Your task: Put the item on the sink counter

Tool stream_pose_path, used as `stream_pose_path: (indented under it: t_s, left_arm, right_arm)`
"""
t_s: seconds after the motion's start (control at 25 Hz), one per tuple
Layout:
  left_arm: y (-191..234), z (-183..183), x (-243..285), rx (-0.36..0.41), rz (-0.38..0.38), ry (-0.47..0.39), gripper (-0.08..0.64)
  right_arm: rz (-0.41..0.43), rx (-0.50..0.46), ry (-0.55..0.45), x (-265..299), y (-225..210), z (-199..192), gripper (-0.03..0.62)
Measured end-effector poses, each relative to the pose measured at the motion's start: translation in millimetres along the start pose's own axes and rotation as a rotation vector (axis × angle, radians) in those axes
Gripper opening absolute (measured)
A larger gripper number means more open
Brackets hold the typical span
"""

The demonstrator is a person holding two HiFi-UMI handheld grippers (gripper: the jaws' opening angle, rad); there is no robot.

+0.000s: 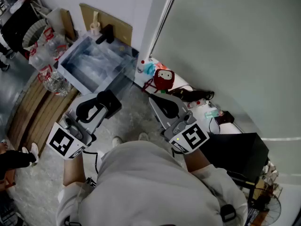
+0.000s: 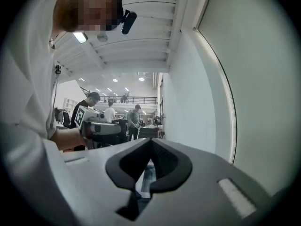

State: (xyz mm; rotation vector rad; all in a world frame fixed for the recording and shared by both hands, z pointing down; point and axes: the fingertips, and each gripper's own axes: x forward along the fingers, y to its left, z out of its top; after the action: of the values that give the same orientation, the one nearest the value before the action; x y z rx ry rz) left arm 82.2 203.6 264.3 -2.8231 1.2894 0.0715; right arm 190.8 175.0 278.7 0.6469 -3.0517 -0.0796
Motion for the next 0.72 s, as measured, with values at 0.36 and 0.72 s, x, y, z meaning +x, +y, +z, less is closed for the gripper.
stream_pose_path:
  t_s: [0.36, 0.72]
  left_arm:
    - [-1, -2, -1, -0.002, -0.009, 0.004, 0.083]
    - [10, -1, -5, 0.001, -0.018, -0.004, 0.083]
  right_arm:
    - [-0.011, 0.008, 0.001, 0, 2, -2, 0.003]
    - [-0.038, 0.018, -0.003, 15, 1, -4, 0.005]
